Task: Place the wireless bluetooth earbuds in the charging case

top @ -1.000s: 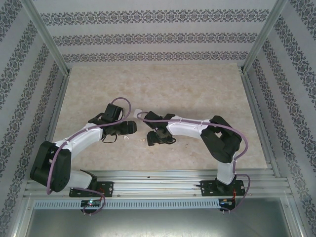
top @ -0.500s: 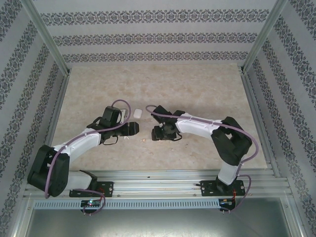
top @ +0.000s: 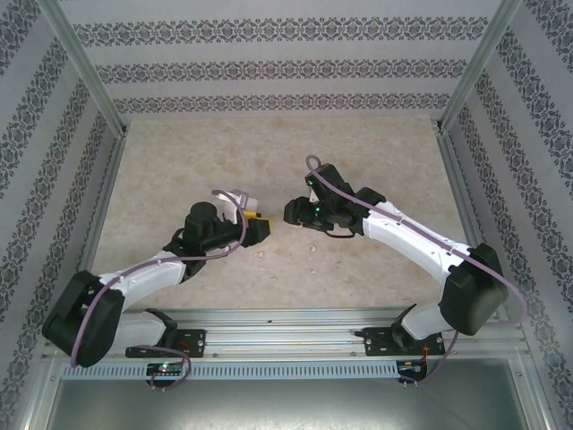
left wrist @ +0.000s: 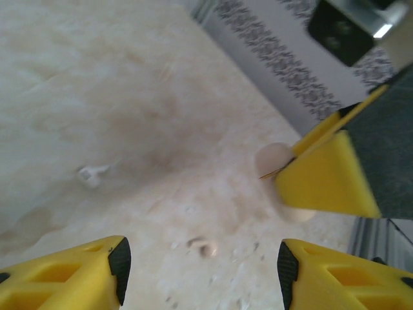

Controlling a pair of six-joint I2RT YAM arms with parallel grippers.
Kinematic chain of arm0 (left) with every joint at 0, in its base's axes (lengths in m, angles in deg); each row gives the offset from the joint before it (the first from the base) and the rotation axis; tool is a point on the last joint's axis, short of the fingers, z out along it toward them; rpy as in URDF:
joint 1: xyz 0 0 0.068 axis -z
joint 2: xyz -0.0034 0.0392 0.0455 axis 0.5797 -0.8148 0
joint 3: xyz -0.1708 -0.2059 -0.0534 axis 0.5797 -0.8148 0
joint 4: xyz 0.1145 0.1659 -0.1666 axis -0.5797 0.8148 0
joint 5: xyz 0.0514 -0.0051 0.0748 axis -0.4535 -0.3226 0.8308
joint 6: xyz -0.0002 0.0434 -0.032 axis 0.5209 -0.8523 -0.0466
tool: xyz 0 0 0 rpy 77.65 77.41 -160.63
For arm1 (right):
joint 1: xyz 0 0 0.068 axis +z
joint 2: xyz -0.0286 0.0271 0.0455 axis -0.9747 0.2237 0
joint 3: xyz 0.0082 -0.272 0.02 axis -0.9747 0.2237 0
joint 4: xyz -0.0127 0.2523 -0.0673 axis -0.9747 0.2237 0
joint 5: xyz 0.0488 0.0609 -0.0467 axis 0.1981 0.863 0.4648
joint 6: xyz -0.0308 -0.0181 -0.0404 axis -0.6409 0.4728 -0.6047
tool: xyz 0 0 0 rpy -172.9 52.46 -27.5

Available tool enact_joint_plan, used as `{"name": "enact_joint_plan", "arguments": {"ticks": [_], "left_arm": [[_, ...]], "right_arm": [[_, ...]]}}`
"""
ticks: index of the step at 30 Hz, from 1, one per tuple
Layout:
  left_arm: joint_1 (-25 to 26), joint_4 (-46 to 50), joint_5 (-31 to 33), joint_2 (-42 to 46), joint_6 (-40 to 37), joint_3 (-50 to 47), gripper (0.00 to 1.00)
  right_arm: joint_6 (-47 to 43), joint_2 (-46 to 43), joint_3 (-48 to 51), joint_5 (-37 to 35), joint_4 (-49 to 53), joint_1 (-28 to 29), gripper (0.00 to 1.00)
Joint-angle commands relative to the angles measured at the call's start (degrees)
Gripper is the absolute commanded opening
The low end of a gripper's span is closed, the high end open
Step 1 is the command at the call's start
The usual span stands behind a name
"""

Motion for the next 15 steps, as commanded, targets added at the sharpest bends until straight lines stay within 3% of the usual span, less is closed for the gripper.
{"name": "enact_joint_plan", "arguments": {"ticks": [1,6,15], "left_arm": [[3.2,-20.2,-1.2,-4.1,0.3,-0.8,0.63],[4.8,-31.3,-2.3,-11.5,2.6,-0.3,0.63],[7.7,-32.4,-2.7,-15.5,1.6,2.8,0.63]], "right_arm": [[2.7,-2.4,-1.1,3.1,-1.2,-1.0,0.53],[4.2,-5.0,0.5,4.6,-2.5,-3.2,0.53],[4.9,-6.7,3.0,6.1,-3.9,-6.6,0.53]]}}
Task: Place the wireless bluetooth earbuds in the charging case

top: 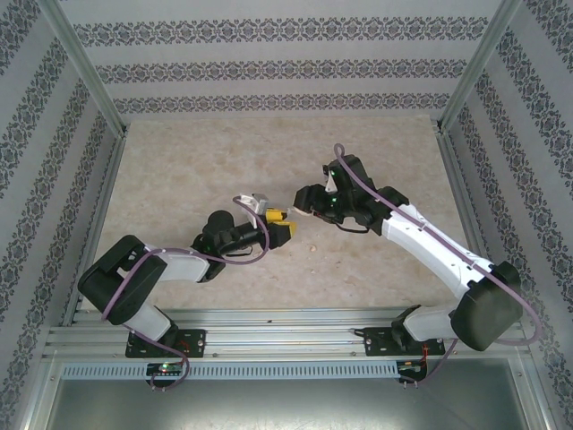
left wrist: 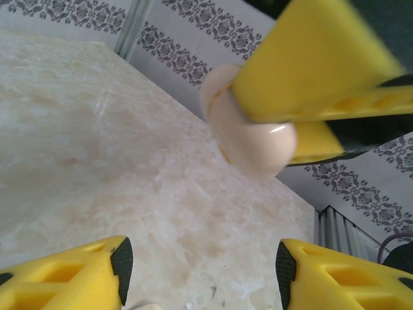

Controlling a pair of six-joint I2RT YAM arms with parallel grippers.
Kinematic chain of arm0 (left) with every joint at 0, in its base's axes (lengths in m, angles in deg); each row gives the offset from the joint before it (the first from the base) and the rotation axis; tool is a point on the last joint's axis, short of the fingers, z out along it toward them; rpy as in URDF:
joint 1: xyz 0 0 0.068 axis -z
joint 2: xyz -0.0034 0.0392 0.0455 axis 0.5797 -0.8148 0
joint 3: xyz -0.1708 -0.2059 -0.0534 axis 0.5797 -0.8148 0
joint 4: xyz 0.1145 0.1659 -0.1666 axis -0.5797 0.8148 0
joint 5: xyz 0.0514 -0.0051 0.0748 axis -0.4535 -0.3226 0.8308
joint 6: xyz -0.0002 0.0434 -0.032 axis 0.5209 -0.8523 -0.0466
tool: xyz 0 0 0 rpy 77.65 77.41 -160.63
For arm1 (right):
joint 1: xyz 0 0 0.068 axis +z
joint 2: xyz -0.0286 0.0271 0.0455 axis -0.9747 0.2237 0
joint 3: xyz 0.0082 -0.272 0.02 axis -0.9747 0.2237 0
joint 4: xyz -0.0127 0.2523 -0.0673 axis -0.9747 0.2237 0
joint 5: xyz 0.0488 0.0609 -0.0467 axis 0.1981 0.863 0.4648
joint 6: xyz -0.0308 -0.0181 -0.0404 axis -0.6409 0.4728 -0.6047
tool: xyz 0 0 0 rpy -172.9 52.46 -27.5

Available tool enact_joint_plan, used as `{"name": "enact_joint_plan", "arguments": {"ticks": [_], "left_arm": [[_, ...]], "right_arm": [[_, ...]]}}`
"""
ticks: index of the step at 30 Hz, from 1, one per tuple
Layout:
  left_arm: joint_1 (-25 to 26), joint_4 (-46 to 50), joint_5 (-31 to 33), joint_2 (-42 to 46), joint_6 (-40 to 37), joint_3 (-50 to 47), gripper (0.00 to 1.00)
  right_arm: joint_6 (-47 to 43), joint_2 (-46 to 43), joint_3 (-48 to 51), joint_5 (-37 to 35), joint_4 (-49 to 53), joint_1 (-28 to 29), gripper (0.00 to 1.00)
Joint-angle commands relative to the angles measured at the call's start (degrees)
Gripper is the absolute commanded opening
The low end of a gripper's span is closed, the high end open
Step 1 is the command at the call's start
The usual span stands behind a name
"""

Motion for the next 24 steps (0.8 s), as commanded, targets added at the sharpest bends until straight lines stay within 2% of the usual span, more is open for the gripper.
{"name": "enact_joint_plan", "arguments": {"ticks": [1,4,17,24], "left_arm": [[1.4,-5.0,-1.3,0.2,-0.4,2.3,0.63],[1.5,-5.3,-1.0,0.2,0.7,2.8,0.63],[2.2,-6.4,0.7,-4.8,6.7,7.8,0.49],[2.3,-7.8,1.5,-6.7,8.4,8.8,0.47]], "right_arm": [[1.0,-0.8,1.6,1.8,-1.5,-1.0,0.53],[0.8,-0.5,1.8,1.7,-2.0,-1.3,0.53],[3.1,0.5,2.3,4.4,-5.9,-0.4,0.53],[3.7,-0.2,3.1,4.8,-6.3,-0.4,0.53]]}}
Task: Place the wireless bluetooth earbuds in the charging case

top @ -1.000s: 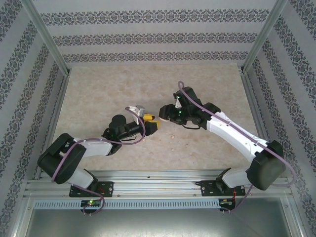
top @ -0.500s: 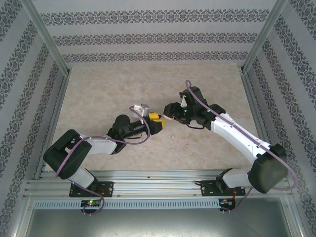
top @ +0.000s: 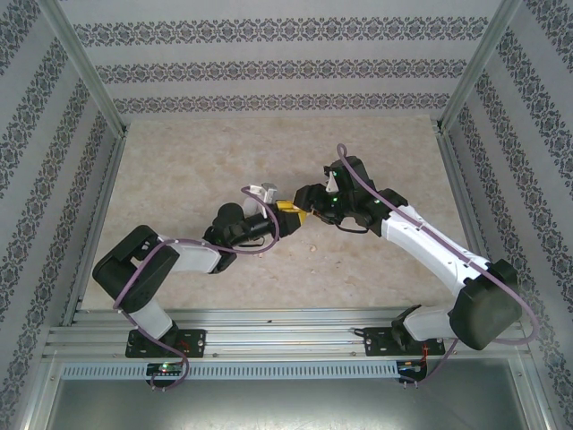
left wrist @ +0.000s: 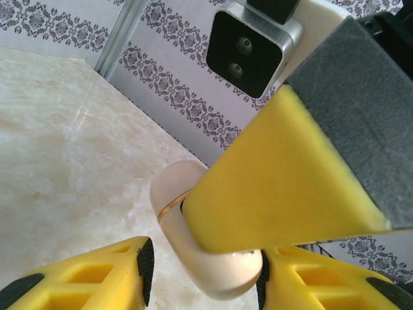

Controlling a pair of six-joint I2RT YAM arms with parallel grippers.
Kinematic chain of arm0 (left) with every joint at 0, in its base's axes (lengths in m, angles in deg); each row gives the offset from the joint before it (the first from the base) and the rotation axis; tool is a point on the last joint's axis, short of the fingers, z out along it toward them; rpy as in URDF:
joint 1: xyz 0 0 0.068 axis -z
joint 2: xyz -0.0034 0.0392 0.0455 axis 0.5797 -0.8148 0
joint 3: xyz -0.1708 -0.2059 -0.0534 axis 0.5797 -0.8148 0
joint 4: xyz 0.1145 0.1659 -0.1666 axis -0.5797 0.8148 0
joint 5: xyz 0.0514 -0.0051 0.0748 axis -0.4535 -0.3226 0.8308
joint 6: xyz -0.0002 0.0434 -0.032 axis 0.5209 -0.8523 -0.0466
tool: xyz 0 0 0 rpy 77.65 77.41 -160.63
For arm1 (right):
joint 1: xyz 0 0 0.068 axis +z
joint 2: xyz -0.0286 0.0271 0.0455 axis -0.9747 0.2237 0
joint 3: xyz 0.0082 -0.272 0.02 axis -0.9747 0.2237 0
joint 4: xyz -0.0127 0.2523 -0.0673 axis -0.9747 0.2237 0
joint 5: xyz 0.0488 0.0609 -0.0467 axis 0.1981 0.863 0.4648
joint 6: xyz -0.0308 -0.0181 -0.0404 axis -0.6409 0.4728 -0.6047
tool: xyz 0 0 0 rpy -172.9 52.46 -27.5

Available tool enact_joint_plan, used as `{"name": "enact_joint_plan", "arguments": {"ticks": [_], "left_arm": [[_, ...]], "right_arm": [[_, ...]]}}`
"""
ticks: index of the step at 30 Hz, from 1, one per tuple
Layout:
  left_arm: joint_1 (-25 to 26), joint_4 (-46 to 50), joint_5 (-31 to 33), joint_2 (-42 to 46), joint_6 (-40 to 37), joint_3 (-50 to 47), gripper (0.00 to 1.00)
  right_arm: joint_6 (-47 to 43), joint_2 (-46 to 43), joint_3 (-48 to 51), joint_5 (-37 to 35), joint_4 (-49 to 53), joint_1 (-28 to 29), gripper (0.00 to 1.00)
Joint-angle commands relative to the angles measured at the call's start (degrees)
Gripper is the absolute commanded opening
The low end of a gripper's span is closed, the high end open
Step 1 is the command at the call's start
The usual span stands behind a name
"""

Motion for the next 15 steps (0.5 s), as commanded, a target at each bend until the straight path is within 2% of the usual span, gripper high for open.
{"name": "enact_joint_plan", "arguments": {"ticks": [1,6,12,15], "left_arm": [[0.8,-4.6,0.3,-0.7,1.9,1.5,0.46],[0.8,-4.6,0.6,-0.5,2.6,2.1,0.41],[0.8,-5.1,0.6,-0.5,3.5,2.0,0.24],[0.8,-6.1,0.6,-0.5,4.1,1.8,0.2]], "right_arm": [[1.0,-0.6,1.0,1.4,-1.8,0.5,0.53],[1.5,-0.9,2.0,1.4,-2.6,0.6,0.54],[1.9,-1.3,2.6,1.5,-4.3,0.8,0.57],[2.1,-2.2,3.6,1.3,-5.9,1.0,0.58]]}}
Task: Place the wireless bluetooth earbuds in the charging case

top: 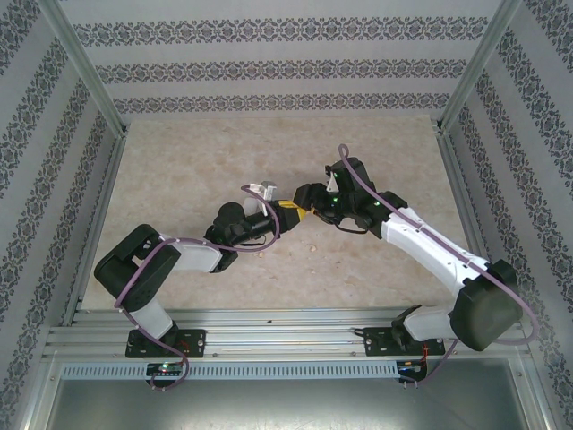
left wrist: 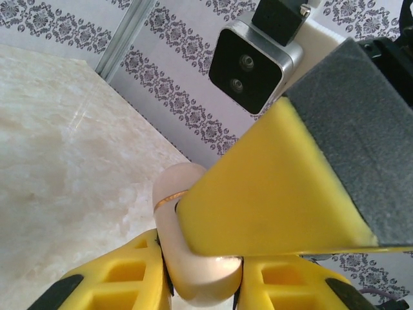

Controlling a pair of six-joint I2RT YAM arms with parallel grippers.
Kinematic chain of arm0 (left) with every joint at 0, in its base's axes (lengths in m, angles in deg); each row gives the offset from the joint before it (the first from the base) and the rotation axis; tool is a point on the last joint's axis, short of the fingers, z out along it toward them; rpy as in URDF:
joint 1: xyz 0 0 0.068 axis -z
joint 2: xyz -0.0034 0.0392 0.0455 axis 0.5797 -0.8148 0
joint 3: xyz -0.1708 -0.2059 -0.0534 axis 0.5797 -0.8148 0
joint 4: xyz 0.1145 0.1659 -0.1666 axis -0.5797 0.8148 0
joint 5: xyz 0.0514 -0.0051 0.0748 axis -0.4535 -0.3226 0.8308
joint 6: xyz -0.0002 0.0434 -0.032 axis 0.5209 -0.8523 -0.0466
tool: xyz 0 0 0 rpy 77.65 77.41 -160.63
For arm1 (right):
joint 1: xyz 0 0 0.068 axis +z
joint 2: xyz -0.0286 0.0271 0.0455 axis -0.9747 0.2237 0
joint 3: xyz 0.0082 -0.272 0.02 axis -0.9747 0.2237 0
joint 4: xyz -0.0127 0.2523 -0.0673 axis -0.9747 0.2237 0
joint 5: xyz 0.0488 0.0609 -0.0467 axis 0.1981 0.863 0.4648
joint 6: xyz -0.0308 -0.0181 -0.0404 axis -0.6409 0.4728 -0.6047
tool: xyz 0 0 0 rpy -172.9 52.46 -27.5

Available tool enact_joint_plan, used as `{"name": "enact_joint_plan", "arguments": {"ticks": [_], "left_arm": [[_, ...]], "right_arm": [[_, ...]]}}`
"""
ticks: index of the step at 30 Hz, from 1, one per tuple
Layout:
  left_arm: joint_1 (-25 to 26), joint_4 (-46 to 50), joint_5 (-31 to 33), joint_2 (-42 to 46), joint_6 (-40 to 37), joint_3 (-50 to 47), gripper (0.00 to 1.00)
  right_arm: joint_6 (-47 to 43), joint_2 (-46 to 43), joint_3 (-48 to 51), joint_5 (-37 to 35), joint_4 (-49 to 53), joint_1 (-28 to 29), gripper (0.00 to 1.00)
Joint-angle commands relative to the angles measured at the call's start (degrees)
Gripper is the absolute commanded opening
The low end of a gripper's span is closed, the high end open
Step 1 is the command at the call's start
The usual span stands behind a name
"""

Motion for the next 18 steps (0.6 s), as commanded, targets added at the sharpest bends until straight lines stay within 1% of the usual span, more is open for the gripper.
{"name": "enact_joint_plan", "arguments": {"ticks": [1,10,18], "left_arm": [[0.7,-5.4,-0.3,-0.1,1.1,1.3,0.2],[0.8,-6.3,-0.4,1.4,2.9,0.9,0.17],[0.5,-6.9,-0.6,3.7,6.6,-0.1,0.17]], "right_arm": [[0.7,-1.8,1.7,2.0,-2.4,1.0,0.58],[-1.5,-4.9,2.8,2.4,-5.3,1.0,0.72],[-5.3,-10.6,3.9,3.0,-7.7,0.0,0.79]]}}
